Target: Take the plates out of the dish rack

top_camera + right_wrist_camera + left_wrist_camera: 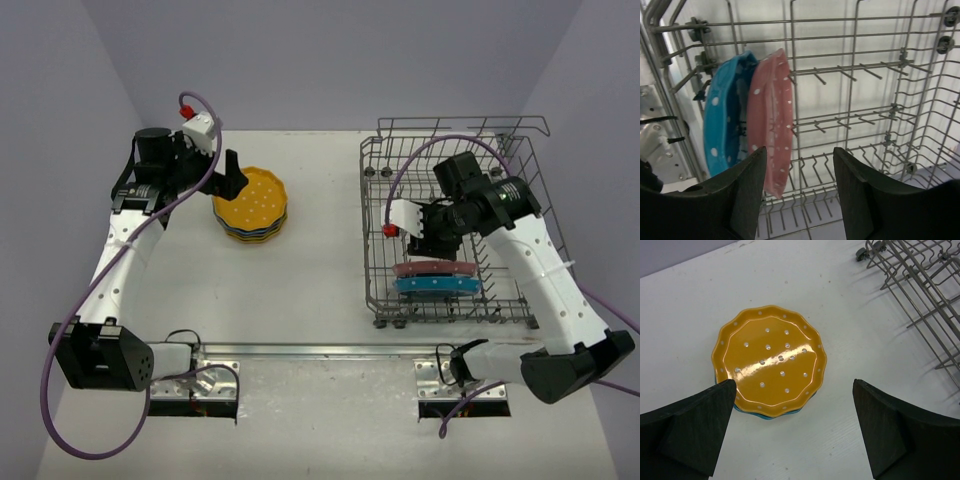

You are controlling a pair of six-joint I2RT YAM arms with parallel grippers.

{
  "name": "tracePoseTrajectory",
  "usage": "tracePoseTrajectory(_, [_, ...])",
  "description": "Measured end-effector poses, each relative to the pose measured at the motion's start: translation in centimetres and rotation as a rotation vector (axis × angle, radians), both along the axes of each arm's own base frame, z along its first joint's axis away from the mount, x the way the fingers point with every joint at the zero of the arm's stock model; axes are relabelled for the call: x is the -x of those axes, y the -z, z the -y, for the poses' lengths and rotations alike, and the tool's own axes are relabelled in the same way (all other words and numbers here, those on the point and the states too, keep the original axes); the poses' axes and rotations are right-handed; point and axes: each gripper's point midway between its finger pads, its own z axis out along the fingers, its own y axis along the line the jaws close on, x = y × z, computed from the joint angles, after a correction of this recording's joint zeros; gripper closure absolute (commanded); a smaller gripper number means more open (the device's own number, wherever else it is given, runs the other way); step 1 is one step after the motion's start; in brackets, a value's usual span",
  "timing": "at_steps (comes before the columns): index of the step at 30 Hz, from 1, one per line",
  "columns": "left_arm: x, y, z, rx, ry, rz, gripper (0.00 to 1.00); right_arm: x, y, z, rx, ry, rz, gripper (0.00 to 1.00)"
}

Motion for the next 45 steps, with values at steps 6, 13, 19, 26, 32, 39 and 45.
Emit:
tracePoseTrajectory(6, [0.5,0.6,0.2,0.009,0.009,-0.029,0.0,2.6,1.9,0.4,-0.009,-0.012,-0.064,0.45])
tracePoseTrajectory(13, [0.8,0.6,0.8,0.041,0.027,-0.046,0.0,2.9,3.0,0.4,0.001,-0.012,-0.11,0.45])
tracePoseTrajectory(19, [1.0,0.6,1.1,0.061,0.036,-0.058,0.0,2.9,4.3,1.0,0.048,-0.01,-0.141,0.47])
tracePoseTrajectory(26, [1.1,0.6,1.1,0.062,0.038,-0.06,0.0,3.1,6.6,2.0,0.106,-0.021,-0.204,0.49])
tracePoseTrajectory(32, [1.1,0.6,1.2,0.064,0.038,-0.061,0.0,2.9,8.2,2.4,0.133,-0.038,-0.251,0.59])
tracePoseTrajectory(39, [1.1,0.6,1.2,0.066,0.037,-0.063,0.0,3.7,9.4,2.6,0.142,-0.023,-0.352,0.9])
tracePoseTrajectory(45, [1.1,0.6,1.2,0.067,0.037,-0.063,0.0,2.4,8.3,2.3,0.108,0.022,-0.366,1.0])
